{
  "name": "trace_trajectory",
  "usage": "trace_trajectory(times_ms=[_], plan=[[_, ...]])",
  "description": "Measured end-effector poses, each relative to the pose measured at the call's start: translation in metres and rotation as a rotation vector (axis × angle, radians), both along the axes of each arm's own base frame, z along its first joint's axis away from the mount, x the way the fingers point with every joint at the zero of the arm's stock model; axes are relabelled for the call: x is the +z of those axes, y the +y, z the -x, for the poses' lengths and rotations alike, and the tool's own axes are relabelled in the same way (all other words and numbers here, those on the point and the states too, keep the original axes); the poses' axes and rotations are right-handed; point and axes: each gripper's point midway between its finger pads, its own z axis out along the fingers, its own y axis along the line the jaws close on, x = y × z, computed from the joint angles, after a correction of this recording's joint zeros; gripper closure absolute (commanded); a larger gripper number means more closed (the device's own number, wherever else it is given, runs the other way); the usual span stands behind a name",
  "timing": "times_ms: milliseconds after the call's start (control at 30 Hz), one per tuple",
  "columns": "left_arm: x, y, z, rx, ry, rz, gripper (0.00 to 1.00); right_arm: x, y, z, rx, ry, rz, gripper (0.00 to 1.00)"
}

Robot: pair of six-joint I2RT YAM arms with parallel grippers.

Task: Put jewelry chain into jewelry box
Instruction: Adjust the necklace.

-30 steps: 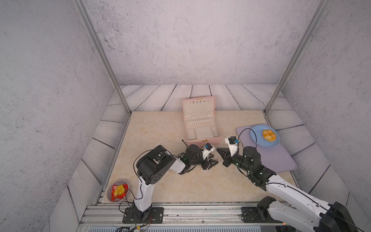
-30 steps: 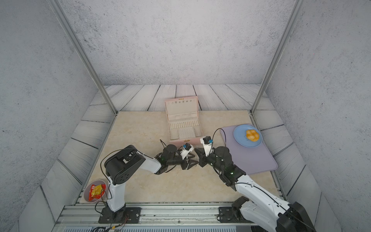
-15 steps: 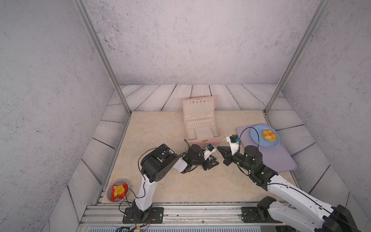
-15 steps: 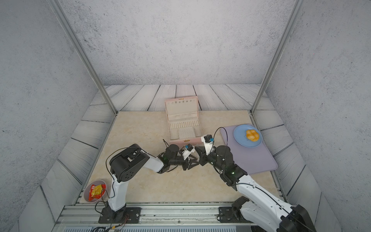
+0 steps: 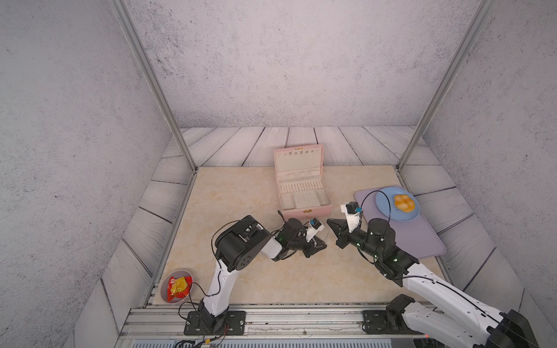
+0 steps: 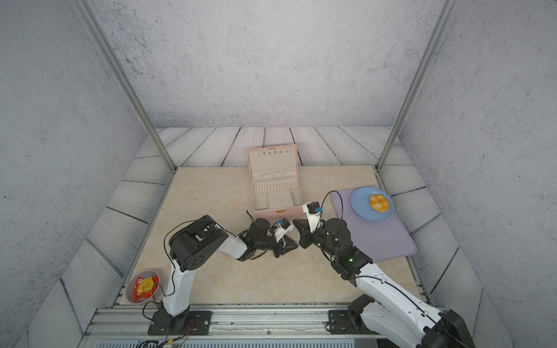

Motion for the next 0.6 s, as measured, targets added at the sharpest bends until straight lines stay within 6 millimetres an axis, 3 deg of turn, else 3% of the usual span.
trace_trajectory(times_ms=[267, 400, 500, 600], plan=[[0.0, 0.0, 0.0, 0.003, 0.005, 0.0, 0.93, -0.001, -0.004, -0.003, -0.03, 0.008, 0.004, 1.0], [0.002, 0.012, 0.009, 0.015, 0.016, -0.013, 0.97, -0.004, -0.015, -0.014, -0.123, 0.037, 0.026, 1.0], [0.02, 0.026, 0.021, 0.022, 0.015, -0.016, 0.98, -0.009, -0.022, -0.025, -0.193, 0.073, 0.056, 1.0], [0.056, 0.032, 0.028, 0.016, -0.005, 0.006, 1.0, -0.024, -0.027, -0.036, -0.245, 0.133, 0.084, 1.0]])
